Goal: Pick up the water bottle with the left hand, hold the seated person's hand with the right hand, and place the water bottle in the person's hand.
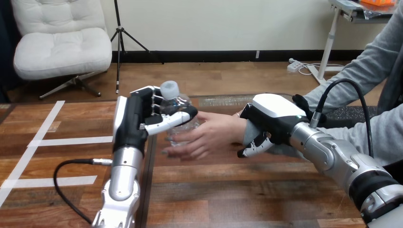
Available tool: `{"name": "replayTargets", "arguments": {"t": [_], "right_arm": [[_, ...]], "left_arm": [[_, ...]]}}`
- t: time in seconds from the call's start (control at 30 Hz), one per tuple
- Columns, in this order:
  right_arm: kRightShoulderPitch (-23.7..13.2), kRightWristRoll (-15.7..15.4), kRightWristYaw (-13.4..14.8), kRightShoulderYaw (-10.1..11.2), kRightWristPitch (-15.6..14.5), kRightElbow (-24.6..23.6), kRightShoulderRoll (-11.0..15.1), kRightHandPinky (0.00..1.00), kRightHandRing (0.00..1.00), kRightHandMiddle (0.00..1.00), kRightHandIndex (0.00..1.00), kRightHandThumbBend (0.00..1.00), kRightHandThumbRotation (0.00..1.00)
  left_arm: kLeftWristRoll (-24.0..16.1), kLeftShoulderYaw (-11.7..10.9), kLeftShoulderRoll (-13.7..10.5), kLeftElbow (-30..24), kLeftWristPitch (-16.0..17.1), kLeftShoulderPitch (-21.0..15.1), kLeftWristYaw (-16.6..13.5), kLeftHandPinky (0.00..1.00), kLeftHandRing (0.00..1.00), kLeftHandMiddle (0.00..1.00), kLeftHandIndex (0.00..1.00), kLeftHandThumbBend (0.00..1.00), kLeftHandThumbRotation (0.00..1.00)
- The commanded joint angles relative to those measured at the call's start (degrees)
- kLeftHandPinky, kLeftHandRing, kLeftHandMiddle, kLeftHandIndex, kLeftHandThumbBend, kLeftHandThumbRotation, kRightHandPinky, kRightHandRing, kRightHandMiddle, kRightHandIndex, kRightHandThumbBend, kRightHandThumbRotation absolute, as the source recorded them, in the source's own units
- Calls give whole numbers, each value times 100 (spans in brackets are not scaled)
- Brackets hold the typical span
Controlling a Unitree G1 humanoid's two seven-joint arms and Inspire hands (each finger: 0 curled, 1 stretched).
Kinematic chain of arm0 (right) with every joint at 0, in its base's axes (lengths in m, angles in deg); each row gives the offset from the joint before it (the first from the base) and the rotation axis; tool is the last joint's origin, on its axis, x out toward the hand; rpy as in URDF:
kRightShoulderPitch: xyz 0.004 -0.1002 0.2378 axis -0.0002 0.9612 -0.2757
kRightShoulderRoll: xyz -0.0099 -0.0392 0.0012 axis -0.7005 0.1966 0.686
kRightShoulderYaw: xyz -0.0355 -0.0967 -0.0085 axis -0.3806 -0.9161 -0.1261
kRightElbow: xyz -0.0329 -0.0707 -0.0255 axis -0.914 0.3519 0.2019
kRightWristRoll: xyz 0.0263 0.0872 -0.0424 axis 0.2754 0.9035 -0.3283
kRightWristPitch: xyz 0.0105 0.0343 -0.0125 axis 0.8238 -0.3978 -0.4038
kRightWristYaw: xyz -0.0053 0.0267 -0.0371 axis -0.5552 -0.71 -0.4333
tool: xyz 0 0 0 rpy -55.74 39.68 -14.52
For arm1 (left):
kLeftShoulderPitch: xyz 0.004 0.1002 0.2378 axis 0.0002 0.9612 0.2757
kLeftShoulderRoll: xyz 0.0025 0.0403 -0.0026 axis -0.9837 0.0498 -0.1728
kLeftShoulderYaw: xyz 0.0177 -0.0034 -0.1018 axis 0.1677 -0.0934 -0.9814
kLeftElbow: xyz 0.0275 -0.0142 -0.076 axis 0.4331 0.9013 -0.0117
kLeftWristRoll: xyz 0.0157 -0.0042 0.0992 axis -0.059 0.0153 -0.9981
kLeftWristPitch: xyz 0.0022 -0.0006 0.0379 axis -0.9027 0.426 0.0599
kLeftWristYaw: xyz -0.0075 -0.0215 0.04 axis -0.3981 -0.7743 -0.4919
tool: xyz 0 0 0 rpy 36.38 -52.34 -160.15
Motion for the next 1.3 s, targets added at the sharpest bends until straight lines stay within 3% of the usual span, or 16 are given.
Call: {"name": "replayTargets", "arguments": {"t": [0.0,0.1,0.23,1.27], "right_arm": [[-891,91,222,164,66,-272,29,14,19,25,27,64,0],[-872,108,291,182,149,-229,33,14,19,25,28,65,0],[-859,105,221,185,98,-351,50,14,19,25,28,65,0],[-835,104,278,189,123,-276,34,14,19,25,27,65,0]], "left_arm": [[39,64,78,106,374,-858,-17,31,36,41,40,72,0],[52,94,131,-48,207,-838,31,31,36,41,40,72,0],[154,66,197,89,267,-890,154,31,36,41,40,71,0],[-27,206,391,155,331,-1000,154,31,35,40,40,70,0]]}}
